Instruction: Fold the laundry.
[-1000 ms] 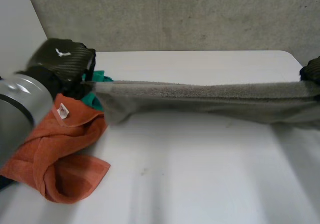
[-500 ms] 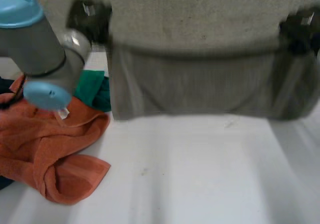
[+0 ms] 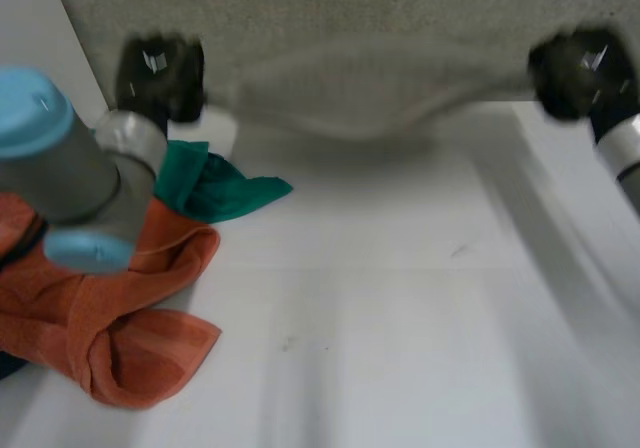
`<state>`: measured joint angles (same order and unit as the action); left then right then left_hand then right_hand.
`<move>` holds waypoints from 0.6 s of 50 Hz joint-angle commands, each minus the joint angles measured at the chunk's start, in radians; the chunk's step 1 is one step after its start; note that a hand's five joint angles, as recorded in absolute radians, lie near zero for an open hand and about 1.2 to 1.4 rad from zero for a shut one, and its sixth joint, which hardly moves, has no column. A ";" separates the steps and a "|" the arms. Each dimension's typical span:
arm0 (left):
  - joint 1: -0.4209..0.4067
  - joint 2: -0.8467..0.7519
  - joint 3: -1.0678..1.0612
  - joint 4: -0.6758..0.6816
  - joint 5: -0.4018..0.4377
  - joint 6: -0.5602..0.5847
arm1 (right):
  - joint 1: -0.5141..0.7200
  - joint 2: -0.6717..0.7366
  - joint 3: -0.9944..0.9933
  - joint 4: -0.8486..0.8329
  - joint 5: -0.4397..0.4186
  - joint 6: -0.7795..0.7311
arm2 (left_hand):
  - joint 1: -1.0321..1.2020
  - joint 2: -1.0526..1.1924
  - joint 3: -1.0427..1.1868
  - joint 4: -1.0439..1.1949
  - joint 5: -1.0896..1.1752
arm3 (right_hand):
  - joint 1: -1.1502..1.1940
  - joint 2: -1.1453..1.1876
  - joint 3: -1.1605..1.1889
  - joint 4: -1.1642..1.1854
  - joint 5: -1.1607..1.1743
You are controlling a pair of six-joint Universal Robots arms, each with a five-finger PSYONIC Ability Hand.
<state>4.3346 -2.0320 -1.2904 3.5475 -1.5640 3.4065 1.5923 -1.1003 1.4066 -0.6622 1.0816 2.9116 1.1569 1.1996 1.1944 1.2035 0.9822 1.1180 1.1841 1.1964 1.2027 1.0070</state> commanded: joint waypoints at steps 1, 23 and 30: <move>0.000 -0.057 -0.225 0.011 0.019 0.071 | -0.009 0.111 0.058 0.346 -0.016 -0.228 | 0.239 0.197 0.202 0.193 0.240 | 0.278 0.212 0.200 0.194 0.215; 0.030 0.127 -0.421 -0.025 0.078 0.073 | -0.067 0.008 -0.213 1.006 0.050 -0.400 | 0.239 0.197 0.202 0.193 0.240 | -0.756 -0.822 -0.834 -0.840 -0.819; 0.026 0.138 -0.440 -0.041 0.084 0.045 | -0.037 0.105 -0.365 1.118 0.110 -0.520 | 0.239 0.197 0.202 0.193 0.240 | -0.665 -0.731 -0.743 -0.749 -0.728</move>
<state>4.3637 -1.8989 -1.7179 3.5174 -1.4855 3.4716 1.5323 -1.0721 1.1495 0.3833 1.1499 2.4917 1.1569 1.1997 1.1945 1.2035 0.9822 0.3778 0.3813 0.3731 0.3647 0.1790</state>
